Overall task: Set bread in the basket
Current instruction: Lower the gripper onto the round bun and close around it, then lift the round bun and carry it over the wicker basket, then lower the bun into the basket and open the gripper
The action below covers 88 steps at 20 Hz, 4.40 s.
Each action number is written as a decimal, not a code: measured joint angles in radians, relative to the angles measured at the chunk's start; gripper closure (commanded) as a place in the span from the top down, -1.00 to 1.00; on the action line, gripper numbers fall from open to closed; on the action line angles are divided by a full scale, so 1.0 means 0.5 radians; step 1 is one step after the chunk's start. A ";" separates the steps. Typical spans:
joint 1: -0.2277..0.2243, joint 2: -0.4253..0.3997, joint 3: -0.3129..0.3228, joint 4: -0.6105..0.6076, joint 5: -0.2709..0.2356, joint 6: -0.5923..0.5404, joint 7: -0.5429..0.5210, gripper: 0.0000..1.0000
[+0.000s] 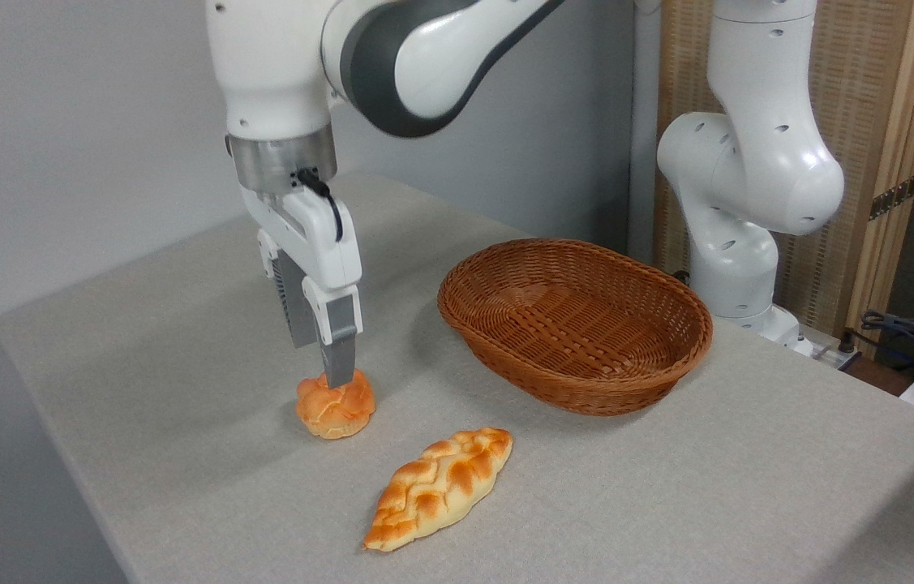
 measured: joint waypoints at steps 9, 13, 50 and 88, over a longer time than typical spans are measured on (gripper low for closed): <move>-0.050 0.003 0.000 -0.092 0.000 0.058 0.023 1.00; -0.064 0.017 0.000 -0.138 0.000 0.069 0.053 1.00; -0.090 -0.101 0.059 -0.206 0.000 0.068 0.305 -0.78; -0.531 -0.808 0.112 -0.789 0.020 -0.746 0.346 1.00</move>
